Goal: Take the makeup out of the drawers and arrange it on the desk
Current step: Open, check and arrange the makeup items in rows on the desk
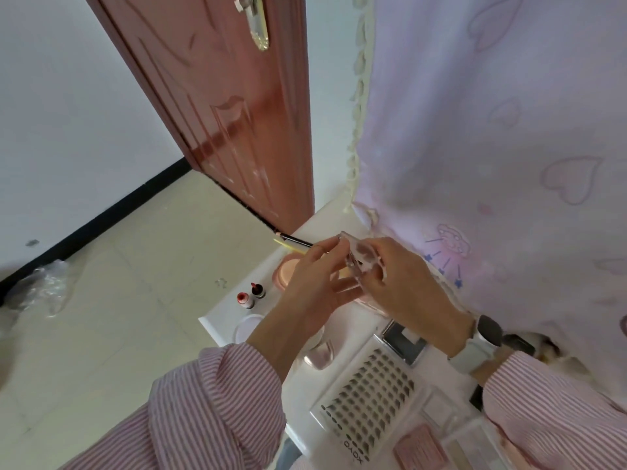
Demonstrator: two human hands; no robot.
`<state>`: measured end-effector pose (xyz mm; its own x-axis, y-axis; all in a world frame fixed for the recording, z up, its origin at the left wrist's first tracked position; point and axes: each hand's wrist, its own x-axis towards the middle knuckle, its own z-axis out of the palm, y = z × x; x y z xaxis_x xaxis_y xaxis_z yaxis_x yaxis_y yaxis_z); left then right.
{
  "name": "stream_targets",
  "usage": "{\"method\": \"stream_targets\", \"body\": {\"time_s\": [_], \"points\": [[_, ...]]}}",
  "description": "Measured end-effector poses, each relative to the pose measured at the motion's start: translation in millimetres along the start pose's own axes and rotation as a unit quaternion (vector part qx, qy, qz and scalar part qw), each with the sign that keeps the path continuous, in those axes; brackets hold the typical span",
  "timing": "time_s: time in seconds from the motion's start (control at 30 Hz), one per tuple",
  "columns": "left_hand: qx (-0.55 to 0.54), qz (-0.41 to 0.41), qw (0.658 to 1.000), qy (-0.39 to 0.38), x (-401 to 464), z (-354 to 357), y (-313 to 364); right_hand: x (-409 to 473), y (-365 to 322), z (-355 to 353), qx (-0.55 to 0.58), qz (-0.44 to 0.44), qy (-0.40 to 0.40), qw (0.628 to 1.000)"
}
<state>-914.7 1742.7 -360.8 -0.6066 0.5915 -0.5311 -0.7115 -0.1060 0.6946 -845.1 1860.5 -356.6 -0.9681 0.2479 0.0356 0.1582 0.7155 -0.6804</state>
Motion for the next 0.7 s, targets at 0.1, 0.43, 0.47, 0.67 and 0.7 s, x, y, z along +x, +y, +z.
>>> {"method": "stream_targets", "body": {"time_s": [0.1,0.43,0.47,0.67,0.7], "points": [[0.015,-0.051,0.998,-0.015,10.8,-6.2,11.3,16.4,6.9,-11.2,0.04,0.039,-0.012,0.998],[0.136,-0.155,0.978,0.021,83.7,-44.6,67.9,70.2,32.5,0.8,0.311,0.301,0.018,0.901],[0.156,-0.149,0.976,0.031,92.8,-46.4,68.5,75.0,33.7,5.4,0.312,0.313,0.026,0.897],[0.436,-0.09,0.894,0.048,139.0,-39.8,69.2,97.7,51.6,31.4,0.306,0.373,0.068,0.873],[0.475,-0.084,0.876,0.028,143.9,-36.3,69.7,99.7,55.0,34.0,0.309,0.381,0.071,0.869]]}}
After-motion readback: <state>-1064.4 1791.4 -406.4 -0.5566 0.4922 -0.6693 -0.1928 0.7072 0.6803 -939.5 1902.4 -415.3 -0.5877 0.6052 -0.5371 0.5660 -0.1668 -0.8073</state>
